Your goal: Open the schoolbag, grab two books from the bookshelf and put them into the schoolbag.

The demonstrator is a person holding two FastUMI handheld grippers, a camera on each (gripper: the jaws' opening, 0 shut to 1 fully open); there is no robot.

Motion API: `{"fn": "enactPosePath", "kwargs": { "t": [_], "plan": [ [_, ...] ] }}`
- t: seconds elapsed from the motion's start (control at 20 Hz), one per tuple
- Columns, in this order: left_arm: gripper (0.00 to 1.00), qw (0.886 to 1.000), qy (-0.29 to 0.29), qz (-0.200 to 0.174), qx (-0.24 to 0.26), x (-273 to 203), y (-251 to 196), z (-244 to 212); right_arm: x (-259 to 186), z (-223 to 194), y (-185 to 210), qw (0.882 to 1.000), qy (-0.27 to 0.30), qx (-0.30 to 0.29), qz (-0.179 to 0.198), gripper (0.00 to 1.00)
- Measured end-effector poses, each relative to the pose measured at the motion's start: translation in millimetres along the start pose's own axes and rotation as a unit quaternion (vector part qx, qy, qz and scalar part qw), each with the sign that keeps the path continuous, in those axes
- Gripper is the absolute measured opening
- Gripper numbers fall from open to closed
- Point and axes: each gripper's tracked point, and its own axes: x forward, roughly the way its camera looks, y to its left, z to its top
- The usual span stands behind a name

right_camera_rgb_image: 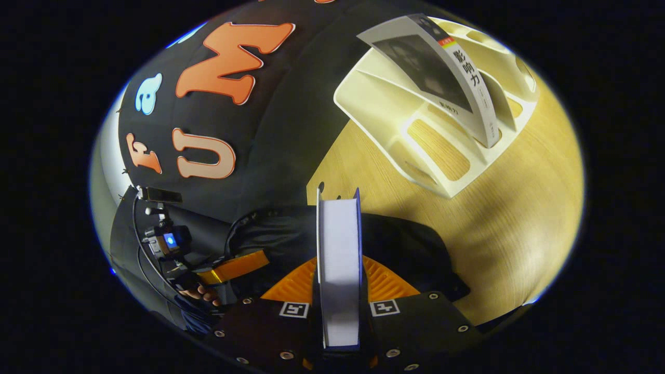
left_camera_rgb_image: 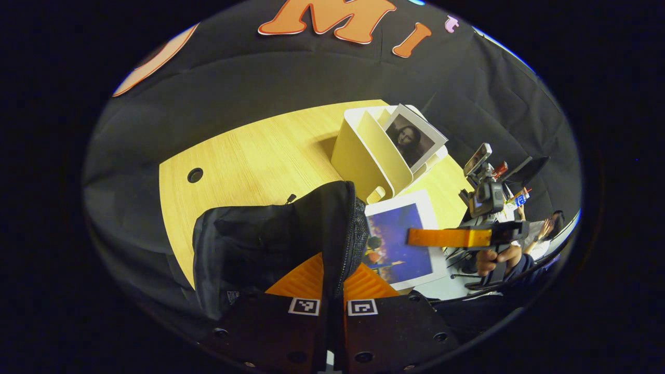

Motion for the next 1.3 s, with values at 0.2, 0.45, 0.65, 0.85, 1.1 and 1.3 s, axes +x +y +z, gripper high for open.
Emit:
{"fn": "enactPosePath", "kwargs": {
  "t": [0.2,0.45,0.65,0.85,1.1,1.3],
  "plan": [
    [0.06,1.0,-0.007,0.006,-0.007,1.4,-0.9,2.2,27.4,-6.3,0.3,0.999,-0.019,0.031,0.023,0.29],
    [0.06,1.0,-0.008,0.014,-0.009,2.9,2.5,2.7,25.1,-24.6,4.8,0.999,0.009,0.023,0.045,0.28],
    [0.06,1.0,-0.007,0.003,-0.01,5.9,-6.2,-0.2,42.7,-33.8,-4.1,0.999,0.024,0.01,0.03,0.28],
    [0.06,1.0,-0.007,-0.003,-0.01,8.2,-13.3,-0.7,72.7,-44.2,-0.3,0.999,0.027,0.016,0.035,0.28],
    [0.06,1.0,-0.01,0.003,-0.013,10.2,-10.9,0.3,86.3,-52.0,-2.2,0.999,0.043,-0.026,-0.001,0.36],
    [0.06,1.0,-0.011,0.007,-0.016,12.8,-9.8,-2.2,75.2,-55.8,-20.6,0.984,0.081,-0.136,-0.08,0.75]
  ]
}}
